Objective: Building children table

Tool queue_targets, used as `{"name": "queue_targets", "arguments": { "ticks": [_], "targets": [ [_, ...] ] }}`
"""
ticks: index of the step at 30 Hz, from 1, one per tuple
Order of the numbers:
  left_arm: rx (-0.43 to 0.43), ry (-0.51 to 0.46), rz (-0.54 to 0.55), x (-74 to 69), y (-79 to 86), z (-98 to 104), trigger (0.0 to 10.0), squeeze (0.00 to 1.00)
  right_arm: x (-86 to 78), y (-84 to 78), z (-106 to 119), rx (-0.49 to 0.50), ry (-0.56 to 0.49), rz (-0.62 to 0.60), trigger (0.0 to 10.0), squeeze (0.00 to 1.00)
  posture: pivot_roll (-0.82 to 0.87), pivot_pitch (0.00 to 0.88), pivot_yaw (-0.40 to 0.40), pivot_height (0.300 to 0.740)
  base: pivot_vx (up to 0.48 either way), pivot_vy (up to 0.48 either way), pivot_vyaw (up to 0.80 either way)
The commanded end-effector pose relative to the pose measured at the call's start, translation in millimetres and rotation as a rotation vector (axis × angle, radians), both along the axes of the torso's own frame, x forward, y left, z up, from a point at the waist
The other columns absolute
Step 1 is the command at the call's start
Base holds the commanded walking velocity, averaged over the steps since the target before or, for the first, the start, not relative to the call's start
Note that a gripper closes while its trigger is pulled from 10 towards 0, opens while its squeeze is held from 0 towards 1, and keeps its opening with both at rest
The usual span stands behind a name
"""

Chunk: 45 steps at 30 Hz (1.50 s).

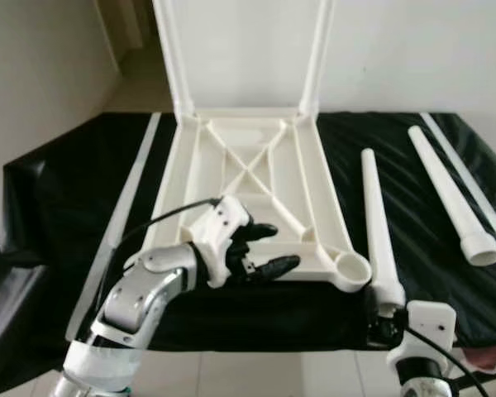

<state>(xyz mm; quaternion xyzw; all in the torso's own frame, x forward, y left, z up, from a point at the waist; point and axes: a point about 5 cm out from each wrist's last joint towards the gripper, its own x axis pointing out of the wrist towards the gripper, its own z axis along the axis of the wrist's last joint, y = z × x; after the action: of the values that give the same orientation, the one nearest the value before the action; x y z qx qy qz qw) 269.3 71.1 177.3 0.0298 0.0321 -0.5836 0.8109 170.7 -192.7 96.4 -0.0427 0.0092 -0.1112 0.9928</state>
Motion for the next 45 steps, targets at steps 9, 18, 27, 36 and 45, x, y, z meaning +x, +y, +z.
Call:
{"name": "queue_targets", "arguments": {
  "ticks": [9, 18, 27, 36, 45],
  "targets": [
    [0.010, 0.004, -0.038, -3.2, -4.0, 0, 10.0, 0.00, 16.0, -15.5, -11, 0.029, 0.009, 0.001, 10.0, 0.00, -0.05, 0.015, 0.024, 0.740, 0.000, 0.000, 0.00],
    [0.009, 0.005, -0.035, -2.3, -3.5, 1, 10.0, 0.00, 21.2, -26.5, -16, -0.017, 0.018, 0.006, 10.0, 0.00, -0.05, 0.018, 0.031, 0.740, 0.000, 0.000, 0.00],
    [0.012, 0.001, -0.024, -0.9, -1.6, 1, 10.0, 0.00, 23.2, -34.4, -18, 0.067, -0.006, -0.036, 10.0, 0.00, -0.04, 0.015, 0.030, 0.740, 0.000, 0.000, 0.00],
    [0.009, -0.002, -0.019, 0.6, -2.2, 2, 10.0, 0.00, 25.4, -42.0, -21, 0.008, 0.006, -0.040, 0.0, 0.00, -0.04, 0.012, 0.031, 0.740, 0.000, 0.000, 0.00],
    [0.009, -0.003, -0.020, 0.7, -2.0, 2, 10.0, 0.00, 27.5, -51.5, -18, -0.088, 0.018, -0.041, 0.0, 0.00, -0.05, 0.014, 0.033, 0.740, 0.000, 0.000, 0.00]
  ]
}}
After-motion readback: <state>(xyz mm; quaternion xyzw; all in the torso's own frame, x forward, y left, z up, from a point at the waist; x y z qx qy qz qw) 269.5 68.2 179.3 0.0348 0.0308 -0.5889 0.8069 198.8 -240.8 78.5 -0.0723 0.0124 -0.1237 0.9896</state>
